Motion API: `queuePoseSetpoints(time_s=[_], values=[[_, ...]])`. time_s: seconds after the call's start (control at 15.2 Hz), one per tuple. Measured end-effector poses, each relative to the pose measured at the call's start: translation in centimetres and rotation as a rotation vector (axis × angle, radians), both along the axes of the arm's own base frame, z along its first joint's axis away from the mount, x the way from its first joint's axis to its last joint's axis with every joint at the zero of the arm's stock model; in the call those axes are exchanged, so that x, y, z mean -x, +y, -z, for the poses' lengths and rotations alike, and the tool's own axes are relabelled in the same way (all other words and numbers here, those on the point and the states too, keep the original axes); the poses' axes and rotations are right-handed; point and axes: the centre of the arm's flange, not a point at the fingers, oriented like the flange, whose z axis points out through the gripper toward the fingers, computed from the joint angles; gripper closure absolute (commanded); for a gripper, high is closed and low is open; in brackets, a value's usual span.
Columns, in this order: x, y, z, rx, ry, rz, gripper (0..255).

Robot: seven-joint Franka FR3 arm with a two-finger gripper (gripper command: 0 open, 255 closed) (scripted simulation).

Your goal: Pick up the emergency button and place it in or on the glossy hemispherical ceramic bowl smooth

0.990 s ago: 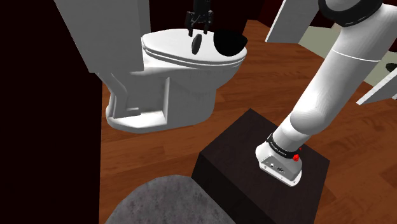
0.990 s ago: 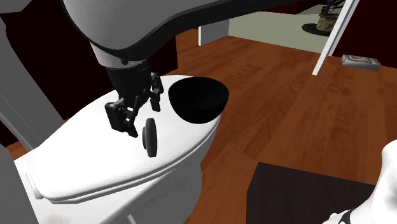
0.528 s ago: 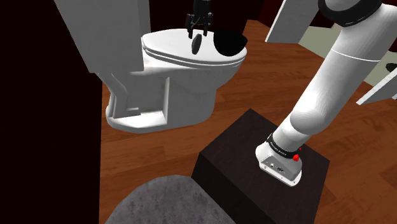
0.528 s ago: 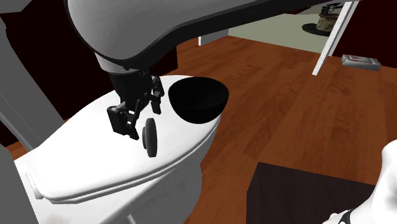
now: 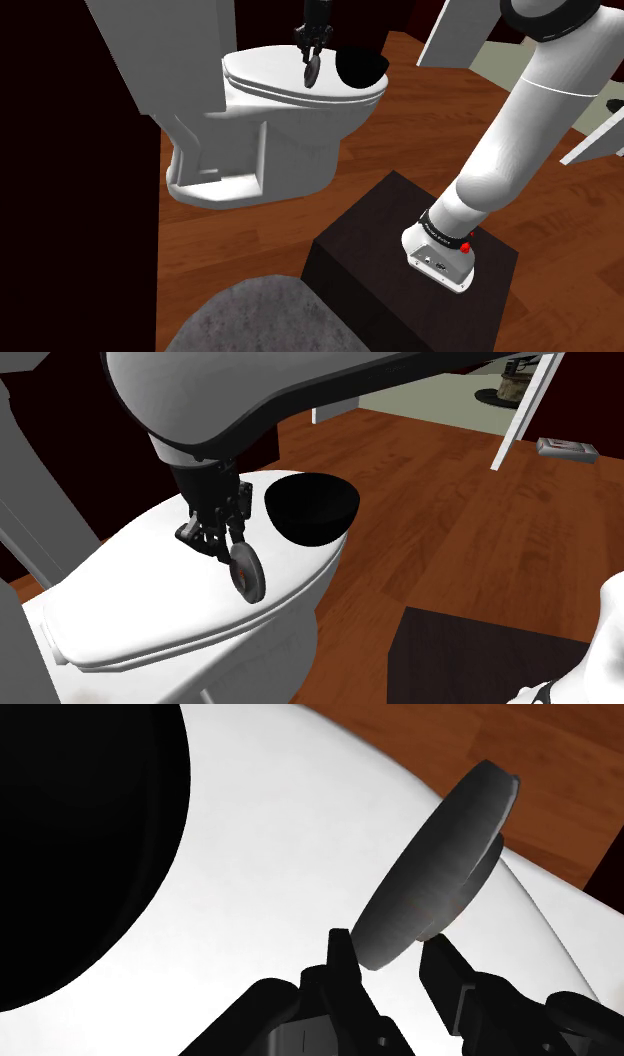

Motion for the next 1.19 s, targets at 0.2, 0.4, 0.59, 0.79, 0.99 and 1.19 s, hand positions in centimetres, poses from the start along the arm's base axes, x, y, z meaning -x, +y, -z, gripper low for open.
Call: queuePoseSetpoints(time_s=[0.2, 0.4, 0.59, 0.79, 0.99, 1.19], values=[[0.0, 0.0, 0.0, 0.0, 0.0, 0.0, 255], [0.0, 0.0, -0.6, 0.0, 0.001, 0.0, 255], [0.0, 0.0, -2.0, 0.0, 0.001, -0.001, 255], [0.0, 0.0, -3.5, 0.0, 0.001, 0.0, 255], [0.0, -0.1, -5.1, 0.0, 0.001, 0.0, 255], [0.0, -0.1, -6.8, 0.0, 0.001, 0.0, 255]])
